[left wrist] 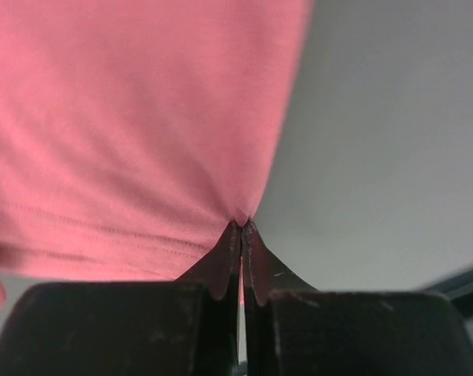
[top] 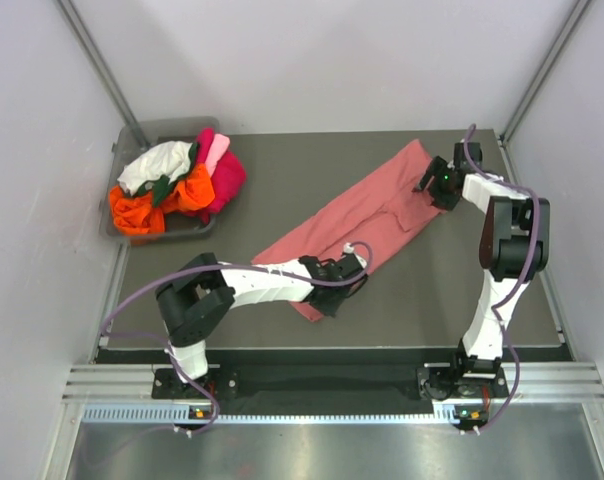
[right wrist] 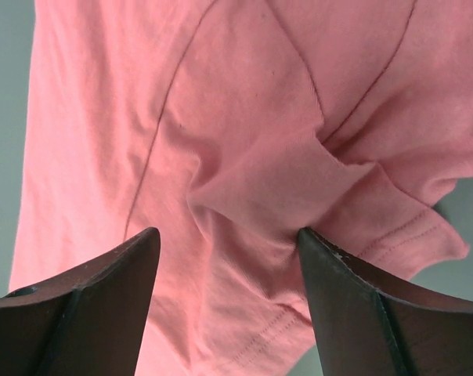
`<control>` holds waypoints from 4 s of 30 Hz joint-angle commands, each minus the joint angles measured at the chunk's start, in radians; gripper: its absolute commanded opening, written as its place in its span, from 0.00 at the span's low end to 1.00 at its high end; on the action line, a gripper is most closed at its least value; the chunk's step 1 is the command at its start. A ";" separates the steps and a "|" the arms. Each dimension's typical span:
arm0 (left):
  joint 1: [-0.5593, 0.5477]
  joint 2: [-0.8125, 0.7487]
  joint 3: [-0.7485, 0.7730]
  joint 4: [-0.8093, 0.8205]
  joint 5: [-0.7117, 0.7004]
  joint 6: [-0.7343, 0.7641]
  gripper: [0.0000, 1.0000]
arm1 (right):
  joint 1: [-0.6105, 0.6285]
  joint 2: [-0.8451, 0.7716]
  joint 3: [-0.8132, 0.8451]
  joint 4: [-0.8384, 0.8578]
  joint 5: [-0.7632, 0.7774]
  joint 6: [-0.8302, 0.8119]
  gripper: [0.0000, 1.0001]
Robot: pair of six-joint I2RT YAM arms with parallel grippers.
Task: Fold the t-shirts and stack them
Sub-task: Fold the tshirt
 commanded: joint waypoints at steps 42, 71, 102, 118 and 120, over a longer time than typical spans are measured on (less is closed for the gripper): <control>0.414 -0.294 -0.081 0.136 0.253 -0.152 0.77 | 0.135 0.489 0.806 -0.206 -0.221 -0.089 0.93; 0.381 -0.350 -0.375 0.445 0.376 -0.342 0.67 | 0.094 0.064 0.394 -0.209 0.010 -0.205 0.61; 0.259 -0.354 -0.495 0.527 0.353 -0.446 0.35 | 0.077 0.201 0.365 -0.180 0.151 -0.120 0.05; 0.246 -0.374 -0.509 0.513 0.341 -0.457 0.19 | 0.071 0.084 0.232 -0.146 0.178 -0.139 0.67; 0.248 -0.379 -0.509 0.510 0.342 -0.458 0.18 | 0.071 0.093 0.232 -0.144 0.164 -0.139 0.64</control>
